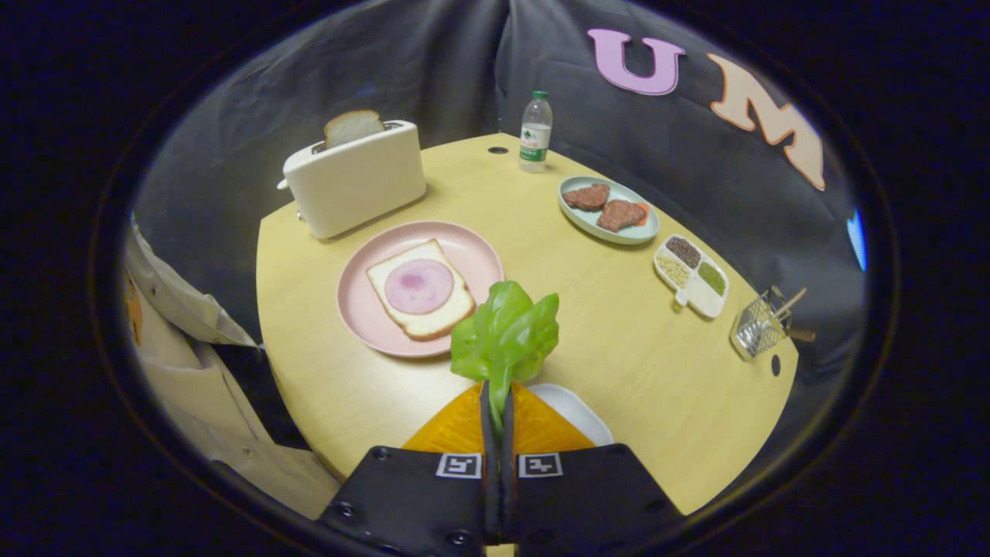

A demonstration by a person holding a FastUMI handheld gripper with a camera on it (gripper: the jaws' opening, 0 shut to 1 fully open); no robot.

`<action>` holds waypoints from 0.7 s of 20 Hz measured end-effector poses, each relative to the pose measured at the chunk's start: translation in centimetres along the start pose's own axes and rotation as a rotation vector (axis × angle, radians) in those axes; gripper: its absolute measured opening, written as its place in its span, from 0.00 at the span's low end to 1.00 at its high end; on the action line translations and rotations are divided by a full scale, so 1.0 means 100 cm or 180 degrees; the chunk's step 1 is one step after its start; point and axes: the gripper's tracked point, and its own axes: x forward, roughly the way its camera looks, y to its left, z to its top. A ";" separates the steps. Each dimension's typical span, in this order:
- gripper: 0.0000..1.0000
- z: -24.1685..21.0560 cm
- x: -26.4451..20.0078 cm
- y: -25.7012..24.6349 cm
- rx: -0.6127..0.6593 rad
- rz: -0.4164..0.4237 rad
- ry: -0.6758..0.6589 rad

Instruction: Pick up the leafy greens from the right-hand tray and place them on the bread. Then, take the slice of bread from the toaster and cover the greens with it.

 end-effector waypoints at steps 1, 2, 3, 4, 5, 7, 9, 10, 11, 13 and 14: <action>0.04 0.007 0.003 0.005 -0.0025 0.0016 -0.0006; 0.04 0.012 0.005 0.010 -0.0054 0.0032 -0.0008; 0.04 0.018 0.008 0.015 -0.0080 0.0051 -0.0014; 0.04 0.022 0.012 0.021 -0.0097 0.0081 -0.0011; 0.04 0.026 0.016 0.025 -0.0116 0.0102 -0.0012; 0.04 0.035 0.023 0.034 -0.0143 0.0147 -0.0016; 0.04 0.044 0.031 0.044 -0.0166 0.0198 -0.0021; 0.04 0.047 0.036 0.049 -0.0181 0.0222 -0.0020; 0.04 0.052 0.040 0.053 -0.0201 0.0246 -0.0015; 0.04 0.058 0.048 0.063 -0.0234 0.0298 -0.0010; 0.04 0.060 0.053 0.067 -0.0248 0.0322 -0.0007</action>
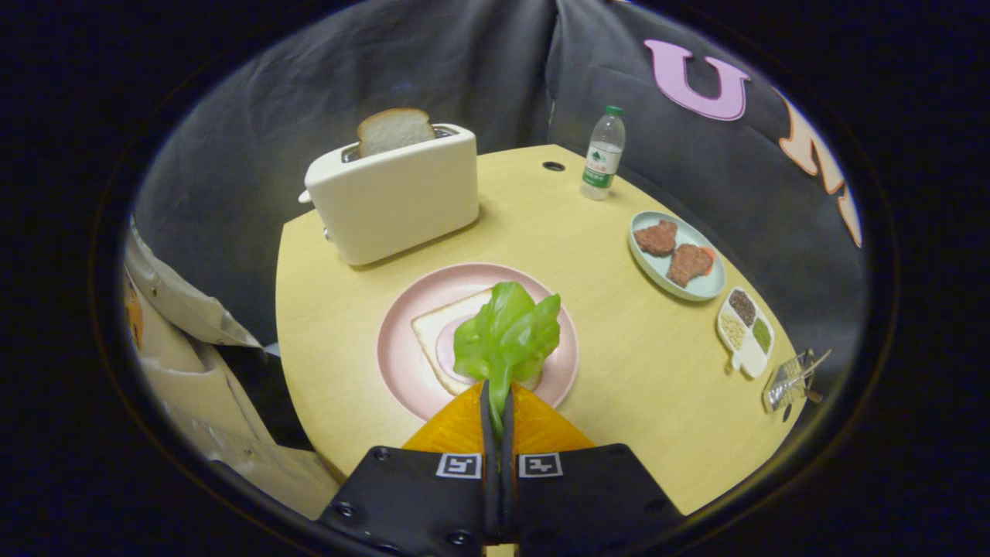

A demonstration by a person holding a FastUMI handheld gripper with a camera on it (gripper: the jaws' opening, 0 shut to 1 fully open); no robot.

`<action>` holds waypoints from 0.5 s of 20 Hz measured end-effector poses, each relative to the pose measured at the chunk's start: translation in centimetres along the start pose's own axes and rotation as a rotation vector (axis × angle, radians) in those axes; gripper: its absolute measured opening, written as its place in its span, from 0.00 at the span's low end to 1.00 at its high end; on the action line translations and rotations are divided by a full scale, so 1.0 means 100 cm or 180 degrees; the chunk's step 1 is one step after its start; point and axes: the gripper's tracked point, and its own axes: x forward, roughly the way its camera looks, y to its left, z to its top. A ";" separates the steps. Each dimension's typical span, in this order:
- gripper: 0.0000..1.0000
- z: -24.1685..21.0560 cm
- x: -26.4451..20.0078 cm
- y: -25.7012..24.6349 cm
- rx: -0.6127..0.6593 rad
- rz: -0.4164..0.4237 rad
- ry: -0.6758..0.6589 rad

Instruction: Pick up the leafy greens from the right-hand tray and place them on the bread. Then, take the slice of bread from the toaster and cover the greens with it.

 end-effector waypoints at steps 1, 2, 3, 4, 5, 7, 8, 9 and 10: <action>0.04 0.005 0.004 0.004 -0.0012 0.0021 0.0003; 0.04 0.008 0.009 0.008 -0.0023 0.0045 0.0006; 0.04 0.011 0.013 0.012 -0.0030 0.0068 0.0012; 0.04 0.015 0.018 0.016 -0.0037 0.0088 0.0020; 0.04 0.015 0.023 0.018 -0.0041 0.0113 0.0032; 0.04 0.016 0.031 0.025 -0.0055 0.0158 0.0073; 0.04 0.017 0.035 0.028 -0.0062 0.0180 0.0097; 0.04 0.017 0.037 0.030 -0.0065 0.0206 0.0117; 0.05 0.018 0.040 0.032 -0.0072 0.0229 0.0129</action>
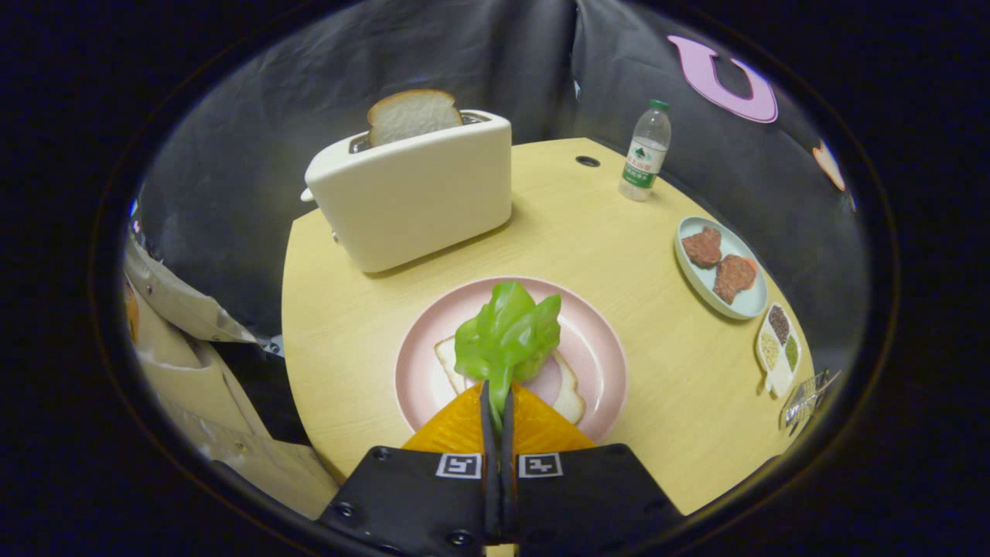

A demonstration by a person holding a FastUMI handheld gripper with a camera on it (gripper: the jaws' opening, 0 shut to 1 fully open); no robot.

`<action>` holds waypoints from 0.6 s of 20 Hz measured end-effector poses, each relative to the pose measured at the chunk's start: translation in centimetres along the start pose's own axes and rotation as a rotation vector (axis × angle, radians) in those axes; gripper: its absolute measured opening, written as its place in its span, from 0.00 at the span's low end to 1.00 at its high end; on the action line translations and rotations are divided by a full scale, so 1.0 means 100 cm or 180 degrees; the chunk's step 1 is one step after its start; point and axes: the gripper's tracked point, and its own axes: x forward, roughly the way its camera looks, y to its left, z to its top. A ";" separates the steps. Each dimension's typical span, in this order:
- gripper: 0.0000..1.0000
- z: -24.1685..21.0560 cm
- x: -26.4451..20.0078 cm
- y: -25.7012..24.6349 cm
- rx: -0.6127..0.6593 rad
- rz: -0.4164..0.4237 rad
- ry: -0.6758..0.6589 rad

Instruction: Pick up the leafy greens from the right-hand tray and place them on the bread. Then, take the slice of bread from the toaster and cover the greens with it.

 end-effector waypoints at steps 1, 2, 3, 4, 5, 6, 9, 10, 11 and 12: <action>0.06 0.001 0.004 0.003 -0.0007 0.0026 0.0007; 0.06 0.002 0.007 0.005 -0.0012 0.0041 0.0019; 0.07 0.001 0.010 0.010 0.0003 0.0107 0.0046; 0.08 0.001 0.013 0.012 -0.0010 0.0116 0.0060; 0.08 0.000 0.017 0.010 -0.0041 0.0101 0.0074; 0.08 0.001 0.020 0.007 -0.0047 0.0066 0.0084; 0.22 -0.002 0.030 0.002 0.0003 0.0019 0.0141; 0.26 -0.004 0.032 -0.002 -0.0004 -0.0018 0.0159; 0.29 -0.004 0.029 -0.002 -0.0010 -0.0022 0.0175; 0.33 -0.005 0.030 -0.005 -0.0030 -0.0062 0.0183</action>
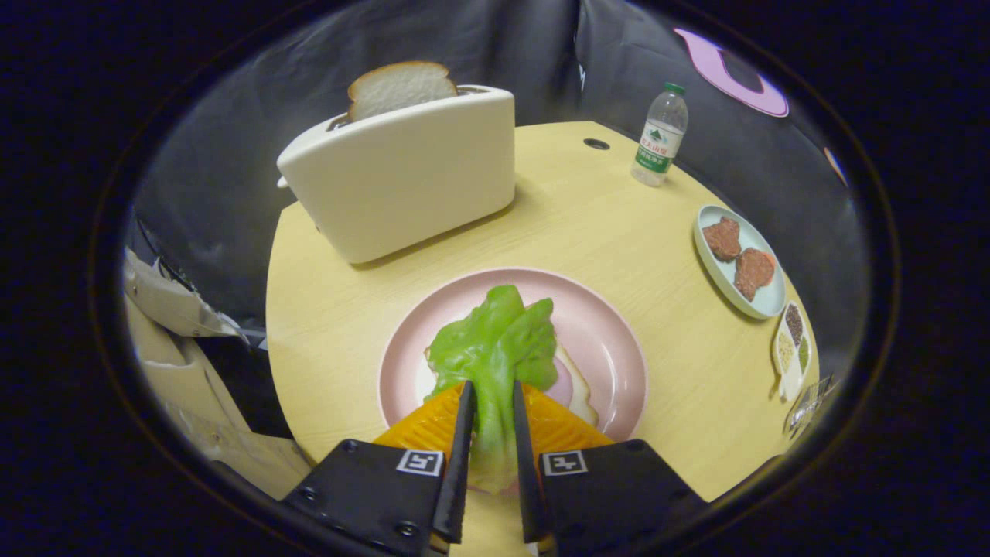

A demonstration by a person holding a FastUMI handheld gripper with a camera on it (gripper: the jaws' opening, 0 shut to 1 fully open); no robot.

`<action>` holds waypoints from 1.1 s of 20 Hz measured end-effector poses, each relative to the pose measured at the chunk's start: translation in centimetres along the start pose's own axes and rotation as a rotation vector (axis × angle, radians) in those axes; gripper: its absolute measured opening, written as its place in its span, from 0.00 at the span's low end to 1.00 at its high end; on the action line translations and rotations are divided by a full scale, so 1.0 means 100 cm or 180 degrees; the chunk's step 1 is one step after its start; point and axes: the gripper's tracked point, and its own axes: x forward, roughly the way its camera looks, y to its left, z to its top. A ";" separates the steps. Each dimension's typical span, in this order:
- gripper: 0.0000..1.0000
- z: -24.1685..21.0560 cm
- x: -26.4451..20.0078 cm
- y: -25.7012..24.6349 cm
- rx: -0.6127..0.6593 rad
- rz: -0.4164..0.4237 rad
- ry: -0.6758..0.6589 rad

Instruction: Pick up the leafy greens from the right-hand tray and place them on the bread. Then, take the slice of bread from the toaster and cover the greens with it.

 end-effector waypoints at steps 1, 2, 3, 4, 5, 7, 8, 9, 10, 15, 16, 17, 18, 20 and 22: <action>0.34 0.000 0.001 -0.003 -0.0014 -0.0036 -0.0010; 0.40 0.001 0.002 -0.002 -0.0009 -0.0045 -0.0019; 0.46 0.003 0.001 -0.003 -0.0003 -0.0060 -0.0033; 0.52 0.004 -0.001 -0.005 0.0000 -0.0081 -0.0049; 0.58 0.005 -0.003 -0.004 0.0010 -0.0083 -0.0054; 0.69 0.008 -0.006 -0.006 0.0013 -0.0137 -0.0086; 0.75 0.010 -0.009 -0.007 0.0018 -0.0173 -0.0109; 0.81 0.012 -0.011 -0.006 0.0038 -0.0175 -0.0137; 0.86 0.016 -0.015 -0.004 0.0053 -0.0194 -0.0165; 0.98 0.055 -0.041 0.007 0.0125 -0.0245 -0.0419; 0.98 0.068 -0.047 0.011 0.0140 -0.0244 -0.0494; 0.98 0.082 -0.054 0.014 0.0147 -0.0250 -0.0566; 0.98 0.095 -0.060 0.018 0.0154 -0.0250 -0.0624; 0.98 0.117 -0.067 0.030 0.0181 -0.0185 -0.0701; 0.98 0.135 -0.072 0.040 0.0186 -0.0123 -0.0756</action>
